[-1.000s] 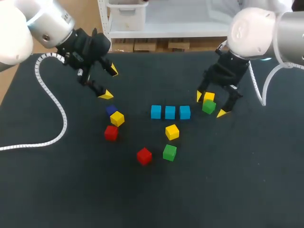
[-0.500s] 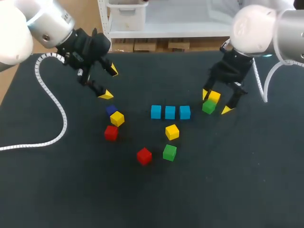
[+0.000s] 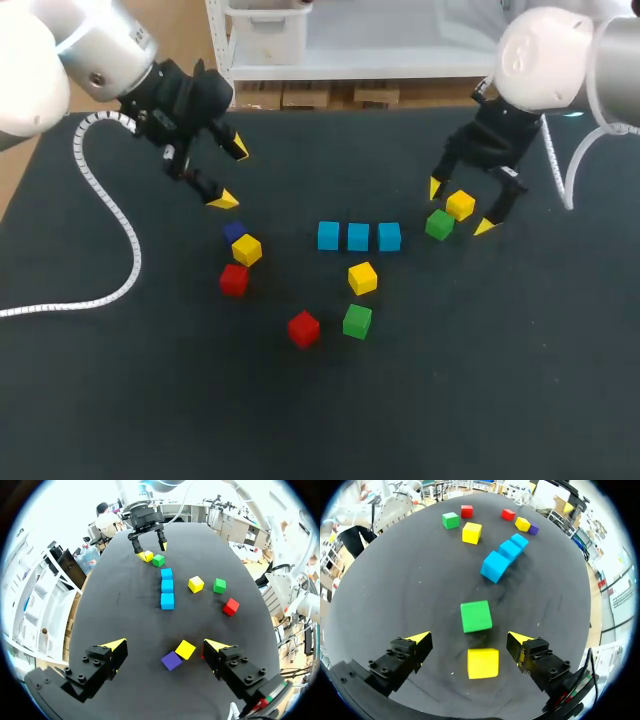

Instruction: Place the blue cubes, place green cubes on the blue cubes, place the yellow cubes on the green cubes, then place the red cubes on the yellow cubes, and place purple cube on the red cubes.

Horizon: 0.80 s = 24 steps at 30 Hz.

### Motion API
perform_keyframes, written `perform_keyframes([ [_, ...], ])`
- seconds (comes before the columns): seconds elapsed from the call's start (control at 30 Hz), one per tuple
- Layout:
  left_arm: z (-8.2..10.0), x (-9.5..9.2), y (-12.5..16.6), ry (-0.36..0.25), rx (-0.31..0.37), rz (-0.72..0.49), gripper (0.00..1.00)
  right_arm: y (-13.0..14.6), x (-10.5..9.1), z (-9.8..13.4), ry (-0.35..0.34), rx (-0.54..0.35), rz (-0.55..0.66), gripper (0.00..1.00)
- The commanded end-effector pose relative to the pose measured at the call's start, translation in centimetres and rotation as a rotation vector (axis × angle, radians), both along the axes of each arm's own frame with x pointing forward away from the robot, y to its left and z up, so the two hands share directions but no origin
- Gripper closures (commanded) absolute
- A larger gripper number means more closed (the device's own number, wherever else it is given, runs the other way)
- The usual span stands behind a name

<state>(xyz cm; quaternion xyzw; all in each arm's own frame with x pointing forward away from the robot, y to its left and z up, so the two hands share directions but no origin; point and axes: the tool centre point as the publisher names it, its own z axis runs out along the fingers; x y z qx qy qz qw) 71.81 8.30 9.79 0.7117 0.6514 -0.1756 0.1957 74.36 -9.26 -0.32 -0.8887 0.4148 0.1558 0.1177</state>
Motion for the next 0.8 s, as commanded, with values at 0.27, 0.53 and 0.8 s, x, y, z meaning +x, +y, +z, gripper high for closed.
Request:
perform_keyframes([
  [0.27, -0.05, 0.05, 0.07, -0.001, -0.002, -0.003, 0.0, 1.65, -1.0, -0.21, -0.033, -0.026, 0.071, 0.1],
  [0.53, -0.05, 0.05, 0.07, -0.001, -0.002, -0.003, 0.0, 1.71, -1.1, -0.23, -0.044, -0.036, 0.085, 0.32],
  [0.8, -0.05, 0.05, 0.07, -0.001, -0.002, -0.003, 0.0, 1.73, -1.02, -0.54, -0.041, -0.041, 0.092, 0.31],
])
